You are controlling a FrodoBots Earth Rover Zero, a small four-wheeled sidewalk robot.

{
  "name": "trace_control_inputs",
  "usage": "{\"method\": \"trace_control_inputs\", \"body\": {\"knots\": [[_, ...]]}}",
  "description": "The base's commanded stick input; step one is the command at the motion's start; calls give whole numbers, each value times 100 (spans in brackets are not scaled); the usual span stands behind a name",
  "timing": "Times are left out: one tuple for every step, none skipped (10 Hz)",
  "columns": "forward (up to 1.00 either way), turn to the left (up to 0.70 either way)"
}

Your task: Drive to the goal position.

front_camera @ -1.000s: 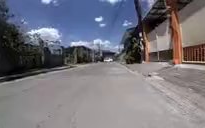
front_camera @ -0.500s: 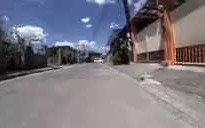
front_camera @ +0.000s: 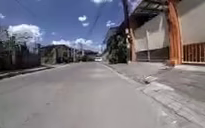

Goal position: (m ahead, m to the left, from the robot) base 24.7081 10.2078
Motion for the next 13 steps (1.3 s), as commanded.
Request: {"method": "trace_control_inputs", "body": {"knots": [[100,0],[100,0],[100,0],[100,0],[100,0],[100,0],[100,0],[100,0],[100,0],[100,0],[100,0],[100,0],[100,0]]}}
